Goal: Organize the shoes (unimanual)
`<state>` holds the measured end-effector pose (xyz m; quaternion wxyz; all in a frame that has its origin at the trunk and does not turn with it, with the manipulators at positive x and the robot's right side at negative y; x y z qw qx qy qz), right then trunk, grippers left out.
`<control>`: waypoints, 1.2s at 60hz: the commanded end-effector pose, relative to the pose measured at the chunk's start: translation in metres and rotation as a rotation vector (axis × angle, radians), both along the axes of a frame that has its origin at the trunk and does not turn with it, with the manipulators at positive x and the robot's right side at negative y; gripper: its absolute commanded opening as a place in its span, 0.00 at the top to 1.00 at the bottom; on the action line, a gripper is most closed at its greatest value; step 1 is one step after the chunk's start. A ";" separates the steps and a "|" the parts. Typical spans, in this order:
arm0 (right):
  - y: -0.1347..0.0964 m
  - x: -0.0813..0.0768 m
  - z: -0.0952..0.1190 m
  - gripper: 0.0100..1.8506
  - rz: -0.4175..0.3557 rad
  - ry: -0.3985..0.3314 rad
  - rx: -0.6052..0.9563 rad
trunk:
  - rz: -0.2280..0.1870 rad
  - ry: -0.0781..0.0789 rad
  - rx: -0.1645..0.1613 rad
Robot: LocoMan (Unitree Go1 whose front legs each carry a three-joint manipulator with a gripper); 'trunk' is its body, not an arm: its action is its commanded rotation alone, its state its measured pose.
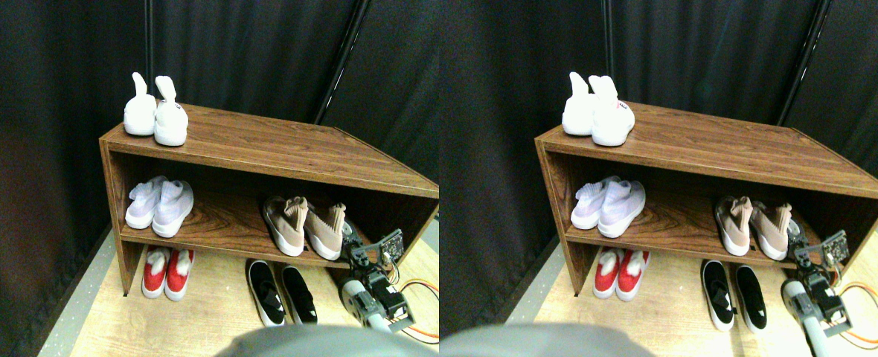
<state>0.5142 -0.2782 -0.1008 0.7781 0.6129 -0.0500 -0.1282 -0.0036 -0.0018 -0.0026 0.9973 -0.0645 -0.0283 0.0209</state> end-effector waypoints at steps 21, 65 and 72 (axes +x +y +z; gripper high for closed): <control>0.020 -0.007 -0.001 0.97 0.087 0.031 0.012 | 0.010 0.017 -0.008; -0.001 -0.013 0.014 0.97 0.020 0.000 -0.148 | -0.041 0.005 0.043; -0.003 -0.021 0.027 0.97 0.085 -0.064 -0.159 | -0.061 -0.003 0.061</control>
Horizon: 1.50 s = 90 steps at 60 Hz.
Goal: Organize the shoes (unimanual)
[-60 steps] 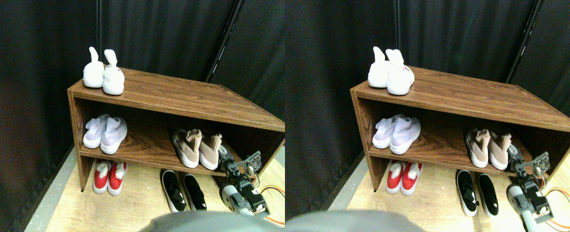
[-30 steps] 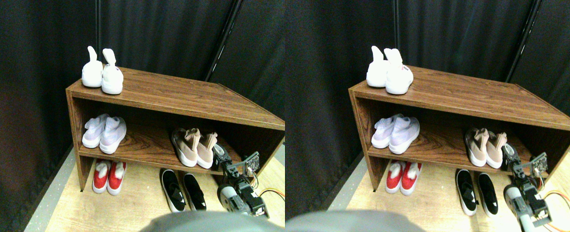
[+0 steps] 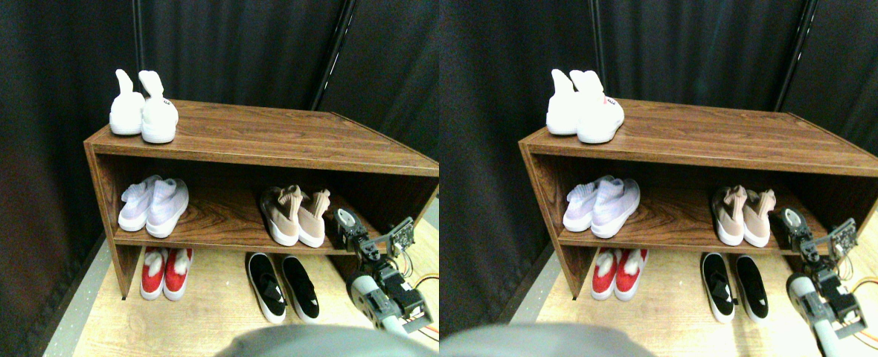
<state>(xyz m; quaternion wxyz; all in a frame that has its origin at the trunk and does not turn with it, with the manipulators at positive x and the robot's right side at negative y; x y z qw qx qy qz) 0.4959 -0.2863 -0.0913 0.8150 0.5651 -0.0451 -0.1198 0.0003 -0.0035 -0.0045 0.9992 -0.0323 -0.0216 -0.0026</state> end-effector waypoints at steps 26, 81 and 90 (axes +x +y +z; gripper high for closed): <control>0.009 -0.055 0.062 0.97 0.213 -0.210 -0.094 | -0.048 -0.017 0.012; -0.003 -0.099 -0.049 0.97 0.194 -0.082 0.063 | -0.029 0.088 0.017; -0.010 -0.083 -0.066 0.97 0.227 -0.044 0.096 | -0.029 0.089 0.013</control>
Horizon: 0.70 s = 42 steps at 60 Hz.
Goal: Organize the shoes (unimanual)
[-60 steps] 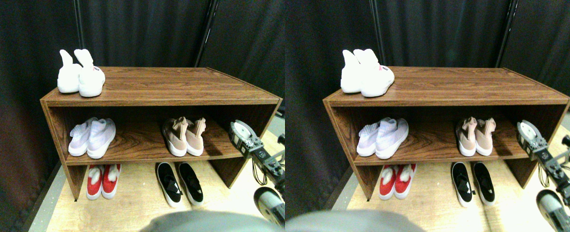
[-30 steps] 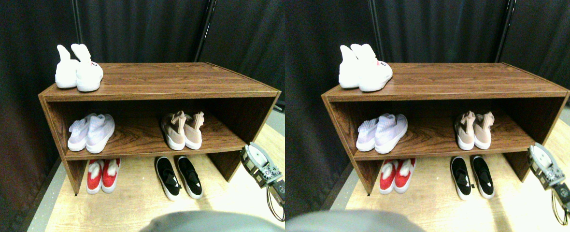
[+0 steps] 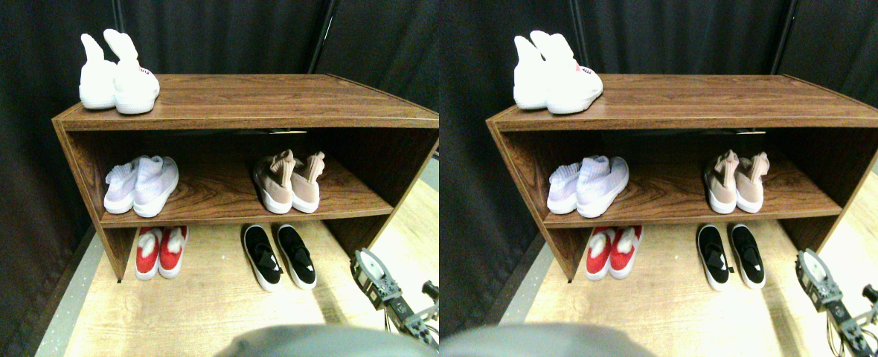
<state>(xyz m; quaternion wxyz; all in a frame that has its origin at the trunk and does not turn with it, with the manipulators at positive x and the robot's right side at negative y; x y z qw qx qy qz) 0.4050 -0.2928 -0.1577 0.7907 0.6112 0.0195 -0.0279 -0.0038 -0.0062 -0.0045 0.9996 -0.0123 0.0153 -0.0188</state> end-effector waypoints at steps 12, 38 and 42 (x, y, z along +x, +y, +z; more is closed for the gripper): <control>-0.011 0.029 -0.022 0.97 -0.101 0.028 0.002 | 0.015 0.015 -0.036; -0.031 0.061 -0.060 0.97 -0.186 0.097 0.005 | 0.037 0.021 -0.053; -0.035 0.066 -0.063 0.97 -0.207 0.112 0.006 | 0.036 0.023 -0.051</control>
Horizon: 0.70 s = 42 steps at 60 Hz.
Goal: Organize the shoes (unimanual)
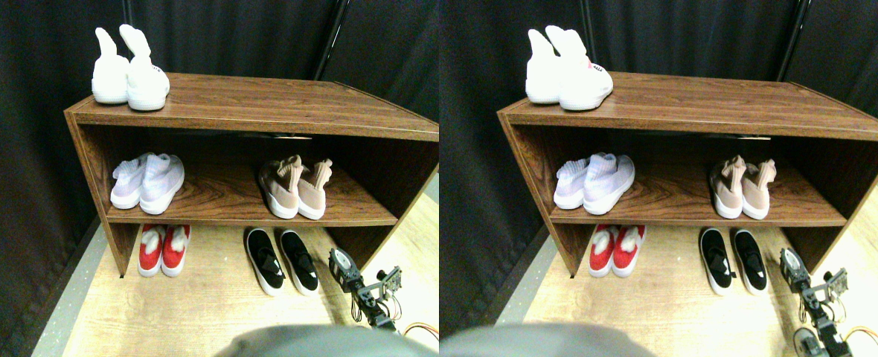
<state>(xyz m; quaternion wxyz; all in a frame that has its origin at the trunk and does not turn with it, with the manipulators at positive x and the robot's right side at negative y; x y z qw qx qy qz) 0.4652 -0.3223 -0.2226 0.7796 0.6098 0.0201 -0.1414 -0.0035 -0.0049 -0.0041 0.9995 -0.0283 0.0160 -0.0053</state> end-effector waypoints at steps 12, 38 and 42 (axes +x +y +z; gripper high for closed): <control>-0.008 0.014 0.000 0.97 -0.044 -0.012 -0.004 | 0.010 0.022 -0.021; 0.022 0.026 -0.013 0.97 -0.020 0.060 0.030 | 0.054 0.024 -0.053; 0.023 0.029 -0.016 0.97 -0.023 0.072 0.053 | 0.058 0.021 -0.057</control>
